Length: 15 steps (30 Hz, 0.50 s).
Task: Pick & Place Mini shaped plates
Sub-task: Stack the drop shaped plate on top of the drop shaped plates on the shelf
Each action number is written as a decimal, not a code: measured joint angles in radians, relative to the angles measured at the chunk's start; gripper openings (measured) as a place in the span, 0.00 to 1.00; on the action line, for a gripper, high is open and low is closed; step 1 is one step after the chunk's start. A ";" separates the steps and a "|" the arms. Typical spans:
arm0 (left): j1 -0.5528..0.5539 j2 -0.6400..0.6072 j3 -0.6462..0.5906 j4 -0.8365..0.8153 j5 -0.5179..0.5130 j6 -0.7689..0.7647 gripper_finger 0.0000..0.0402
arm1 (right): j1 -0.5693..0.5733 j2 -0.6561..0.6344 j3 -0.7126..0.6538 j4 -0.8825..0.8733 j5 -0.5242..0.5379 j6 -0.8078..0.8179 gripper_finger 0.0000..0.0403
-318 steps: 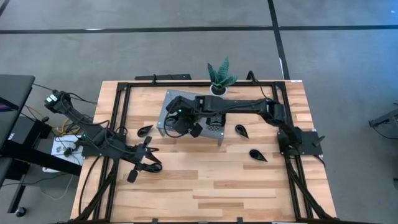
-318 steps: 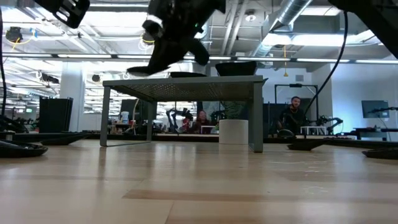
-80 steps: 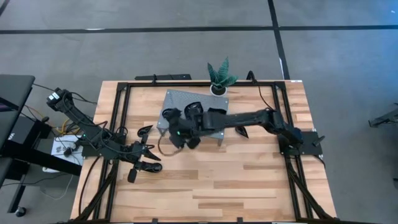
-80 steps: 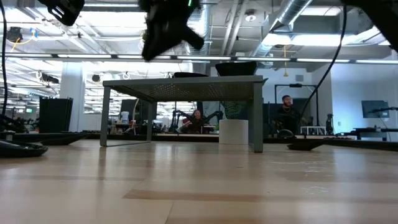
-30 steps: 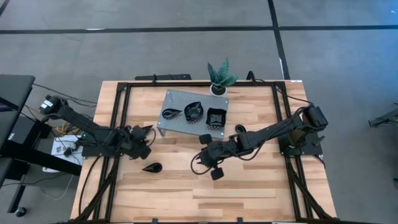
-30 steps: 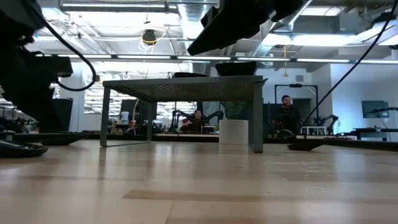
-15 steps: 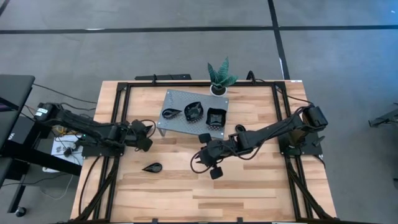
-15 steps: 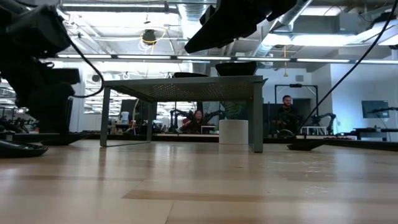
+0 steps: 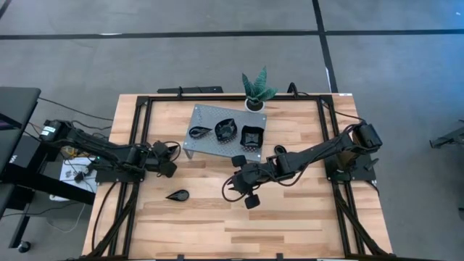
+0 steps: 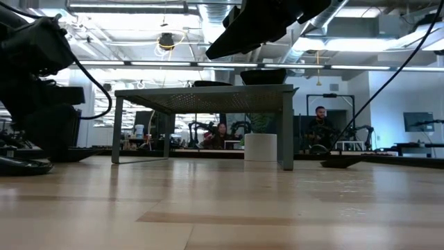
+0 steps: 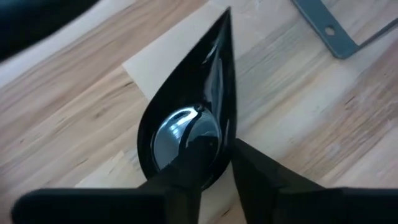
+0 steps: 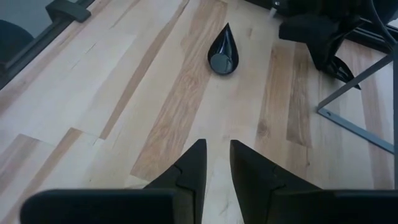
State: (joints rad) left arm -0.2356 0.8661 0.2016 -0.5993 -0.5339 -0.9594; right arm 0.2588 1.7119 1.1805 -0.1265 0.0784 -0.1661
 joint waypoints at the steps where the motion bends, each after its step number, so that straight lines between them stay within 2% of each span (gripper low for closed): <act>1: 0.000 0.000 0.000 0.003 0.001 0.004 0.17 | 0.000 0.000 0.000 0.000 0.000 0.000 0.16; 5: 0.000 0.000 -0.001 0.022 0.007 0.006 0.03 | 0.000 0.000 0.000 0.000 0.000 0.000 0.16; 10: -0.045 0.000 0.000 0.082 0.031 0.000 0.02 | 0.001 0.000 0.000 -0.001 0.000 0.000 0.16; 15: -0.141 0.000 0.051 0.093 0.094 -0.073 0.02 | 0.001 0.000 0.000 -0.003 0.000 0.001 0.16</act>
State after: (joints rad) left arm -0.3768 0.8665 0.2528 -0.5065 -0.4398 -1.0329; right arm 0.2596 1.7119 1.1805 -0.1290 0.0784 -0.1655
